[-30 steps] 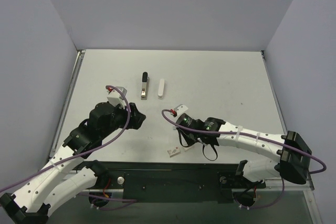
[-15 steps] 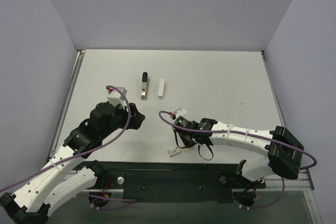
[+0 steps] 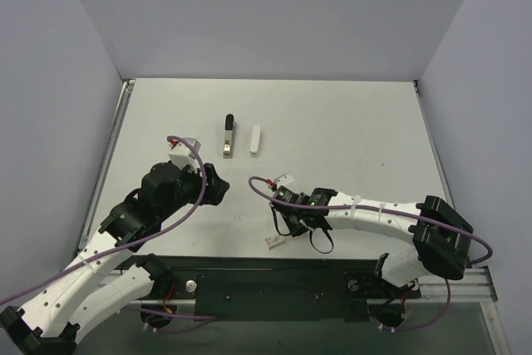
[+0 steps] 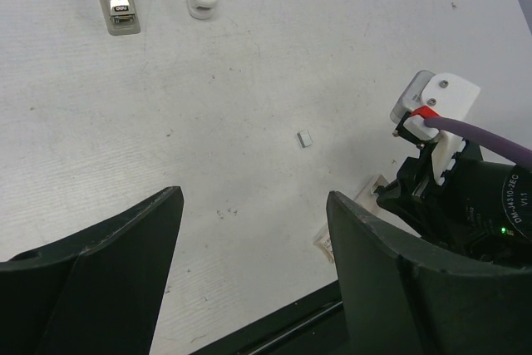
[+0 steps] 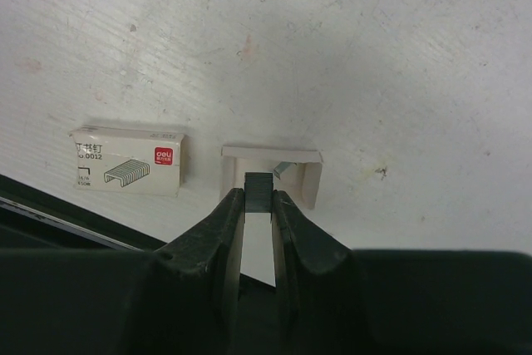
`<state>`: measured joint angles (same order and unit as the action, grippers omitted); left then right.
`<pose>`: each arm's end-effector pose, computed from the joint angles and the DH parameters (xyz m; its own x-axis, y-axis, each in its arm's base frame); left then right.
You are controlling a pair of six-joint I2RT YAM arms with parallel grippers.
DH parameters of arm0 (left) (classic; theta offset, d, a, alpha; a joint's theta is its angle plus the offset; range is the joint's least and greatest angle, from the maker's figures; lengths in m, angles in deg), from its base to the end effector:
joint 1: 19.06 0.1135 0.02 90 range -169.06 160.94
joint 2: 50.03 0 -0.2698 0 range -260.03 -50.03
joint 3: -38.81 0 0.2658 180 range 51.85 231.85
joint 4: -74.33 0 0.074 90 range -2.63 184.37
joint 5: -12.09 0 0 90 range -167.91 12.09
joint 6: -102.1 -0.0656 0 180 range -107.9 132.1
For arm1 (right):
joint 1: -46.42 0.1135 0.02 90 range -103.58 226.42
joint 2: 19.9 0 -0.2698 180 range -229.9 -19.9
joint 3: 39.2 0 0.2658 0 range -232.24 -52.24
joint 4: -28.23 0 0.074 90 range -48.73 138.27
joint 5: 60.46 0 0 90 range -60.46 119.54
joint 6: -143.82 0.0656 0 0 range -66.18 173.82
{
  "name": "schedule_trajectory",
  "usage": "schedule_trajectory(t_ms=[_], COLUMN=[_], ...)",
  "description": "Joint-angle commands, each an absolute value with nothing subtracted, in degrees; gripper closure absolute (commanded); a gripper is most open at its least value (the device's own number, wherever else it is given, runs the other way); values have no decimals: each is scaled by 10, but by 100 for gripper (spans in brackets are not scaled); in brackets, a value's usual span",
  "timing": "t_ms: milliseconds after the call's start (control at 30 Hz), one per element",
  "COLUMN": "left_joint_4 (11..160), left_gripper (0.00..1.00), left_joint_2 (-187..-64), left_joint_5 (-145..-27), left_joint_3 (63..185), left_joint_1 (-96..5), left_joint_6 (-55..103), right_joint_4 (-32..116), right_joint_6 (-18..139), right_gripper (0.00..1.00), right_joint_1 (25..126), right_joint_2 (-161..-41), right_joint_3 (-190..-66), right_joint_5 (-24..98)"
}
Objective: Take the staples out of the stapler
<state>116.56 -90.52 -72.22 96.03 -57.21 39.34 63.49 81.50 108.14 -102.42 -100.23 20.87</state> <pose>0.1574 -0.1154 0.3052 -0.5501 -0.1470 -0.8220 0.3290 0.8666 -0.3752 0.1548 0.2668 0.1675 -0.7371 -0.4008 -0.5441 -0.5522 0.8213 0.1431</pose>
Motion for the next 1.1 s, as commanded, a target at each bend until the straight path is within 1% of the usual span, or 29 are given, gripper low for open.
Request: schedule_trajectory(t_ms=[0,1067], left_joint_4=[1152,1154], left_gripper=[20,19], left_joint_2=[-898,-891], left_joint_5=[-726,-730], left_joint_3=[963,961], left_joint_1=[-572,-568], left_joint_6=[389,391], right_joint_4=[646,632], right_joint_6=[834,848], right_gripper=[85,84], right_joint_1=[1089,1089], right_joint_2=[-1032,-1074], right_joint_3=[-997,-998], right_joint_5=[203,196])
